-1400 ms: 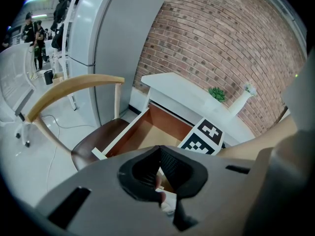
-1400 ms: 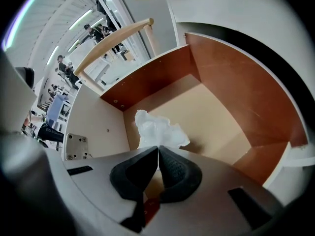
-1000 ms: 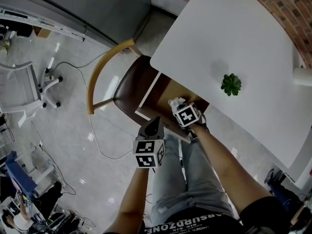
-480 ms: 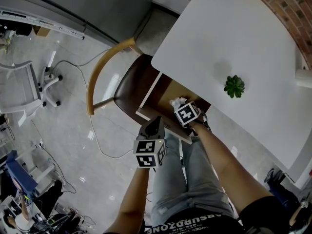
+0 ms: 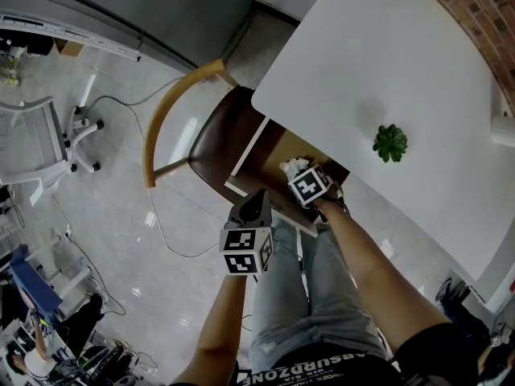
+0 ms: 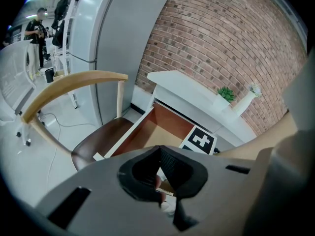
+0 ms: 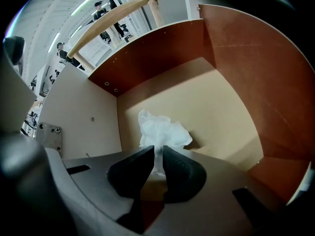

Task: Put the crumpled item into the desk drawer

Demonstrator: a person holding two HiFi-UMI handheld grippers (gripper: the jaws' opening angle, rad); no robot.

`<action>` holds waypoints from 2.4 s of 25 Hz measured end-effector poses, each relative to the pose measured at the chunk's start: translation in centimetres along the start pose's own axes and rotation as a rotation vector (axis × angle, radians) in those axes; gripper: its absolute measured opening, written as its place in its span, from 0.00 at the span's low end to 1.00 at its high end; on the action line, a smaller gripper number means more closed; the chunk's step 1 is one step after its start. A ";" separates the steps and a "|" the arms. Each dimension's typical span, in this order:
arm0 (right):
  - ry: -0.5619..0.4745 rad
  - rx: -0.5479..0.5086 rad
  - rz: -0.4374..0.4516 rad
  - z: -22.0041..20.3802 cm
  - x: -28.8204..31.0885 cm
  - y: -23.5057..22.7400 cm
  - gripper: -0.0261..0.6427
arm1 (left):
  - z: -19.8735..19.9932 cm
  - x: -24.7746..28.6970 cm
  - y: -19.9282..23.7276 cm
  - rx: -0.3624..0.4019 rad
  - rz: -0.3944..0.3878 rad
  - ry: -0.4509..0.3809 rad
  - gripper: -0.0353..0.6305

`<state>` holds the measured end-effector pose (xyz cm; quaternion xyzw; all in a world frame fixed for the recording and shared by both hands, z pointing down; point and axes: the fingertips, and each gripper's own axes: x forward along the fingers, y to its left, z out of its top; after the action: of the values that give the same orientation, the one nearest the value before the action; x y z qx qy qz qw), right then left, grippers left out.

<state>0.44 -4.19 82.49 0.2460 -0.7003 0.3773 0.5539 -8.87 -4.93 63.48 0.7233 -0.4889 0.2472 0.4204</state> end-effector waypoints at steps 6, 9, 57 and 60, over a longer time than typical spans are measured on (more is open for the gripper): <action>-0.012 -0.013 0.034 0.2 -0.3 0.7 0.19 | -0.3 0.0 -0.3 -0.003 0.001 0.000 0.06; -0.041 -0.020 0.033 0.6 -0.9 0.9 0.19 | -0.4 -0.1 -0.6 -0.006 0.000 -0.001 0.06; -0.446 0.121 0.078 0.9 -13.8 4.9 0.04 | -1.3 -2.8 -3.3 -0.035 0.027 -0.062 0.06; -0.457 0.127 0.088 0.9 -15.0 5.2 0.04 | -1.1 -3.2 -3.8 -0.036 0.027 -0.069 0.06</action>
<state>-0.01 -2.94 66.61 0.3283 -0.7923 0.3791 0.3475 -6.62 -1.76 60.21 0.7172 -0.5171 0.2188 0.4127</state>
